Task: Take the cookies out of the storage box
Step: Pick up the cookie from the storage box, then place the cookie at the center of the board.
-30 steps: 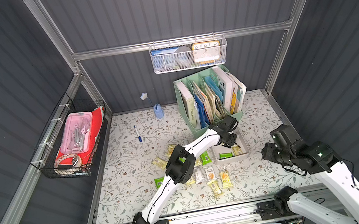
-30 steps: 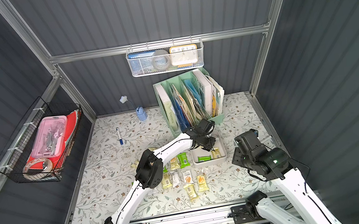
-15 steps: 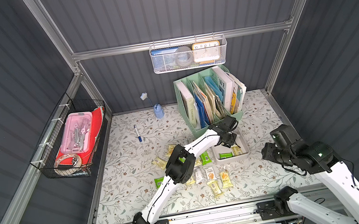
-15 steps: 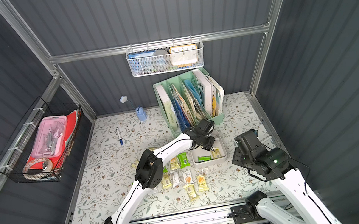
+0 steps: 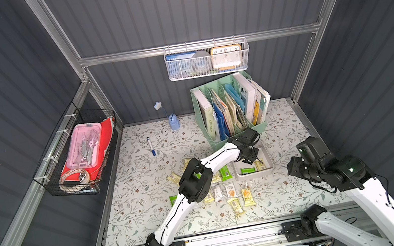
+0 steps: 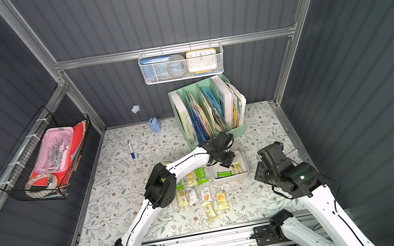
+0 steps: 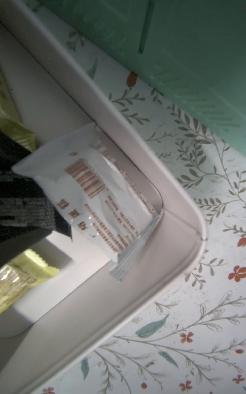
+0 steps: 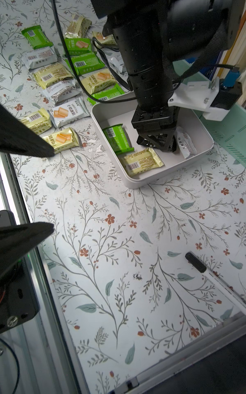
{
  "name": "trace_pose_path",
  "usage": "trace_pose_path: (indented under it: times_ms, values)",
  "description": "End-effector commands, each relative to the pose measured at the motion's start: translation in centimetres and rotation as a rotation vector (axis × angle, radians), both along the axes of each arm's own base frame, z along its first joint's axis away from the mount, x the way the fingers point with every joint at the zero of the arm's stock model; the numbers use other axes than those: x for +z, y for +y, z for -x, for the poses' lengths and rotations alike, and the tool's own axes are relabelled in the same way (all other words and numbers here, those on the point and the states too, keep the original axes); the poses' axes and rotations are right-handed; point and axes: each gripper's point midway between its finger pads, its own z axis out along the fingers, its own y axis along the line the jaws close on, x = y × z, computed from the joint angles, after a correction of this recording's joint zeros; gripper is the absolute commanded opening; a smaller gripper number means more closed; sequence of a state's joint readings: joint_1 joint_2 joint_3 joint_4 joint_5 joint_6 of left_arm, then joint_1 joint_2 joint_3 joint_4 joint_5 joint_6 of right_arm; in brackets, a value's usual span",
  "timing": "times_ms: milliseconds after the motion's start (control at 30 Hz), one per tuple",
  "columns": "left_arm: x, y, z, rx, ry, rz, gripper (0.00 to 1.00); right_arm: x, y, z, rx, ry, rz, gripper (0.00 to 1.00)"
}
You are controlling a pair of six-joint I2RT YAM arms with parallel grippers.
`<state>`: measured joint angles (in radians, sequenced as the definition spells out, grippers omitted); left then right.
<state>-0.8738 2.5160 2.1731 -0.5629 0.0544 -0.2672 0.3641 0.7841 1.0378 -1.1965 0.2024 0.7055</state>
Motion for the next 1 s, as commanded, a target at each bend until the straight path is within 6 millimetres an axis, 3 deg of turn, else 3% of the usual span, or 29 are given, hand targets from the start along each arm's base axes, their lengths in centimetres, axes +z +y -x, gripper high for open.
trace_pose_path:
  times_ms: [0, 267, 533, 800, 967]
  values:
    - [4.4, -0.6, 0.1, 0.012, -0.020, 0.086, 0.41, 0.4, -0.1, -0.1, 0.002, -0.013, 0.002, 0.55]
    - [7.4, -0.7, 0.2, 0.025, -0.044, 0.137, 0.40, 0.4, 0.0, 0.0, 0.003, -0.012, -0.001, 0.54]
    - [10.2, 0.9, 1.5, 0.043, -0.036, 0.148, 0.40, 0.5, -0.1, -0.1, 0.003, -0.017, -0.001, 0.55]
    - [13.2, 4.8, 4.5, 0.096, -0.009, 0.147, 0.40, 0.0, 0.4, -0.2, 0.013, -0.013, -0.018, 0.55]
    - [13.5, 9.1, 7.0, 0.169, 0.017, 0.105, 0.40, -0.4, 0.8, -0.6, 0.025, -0.010, -0.027, 0.55]
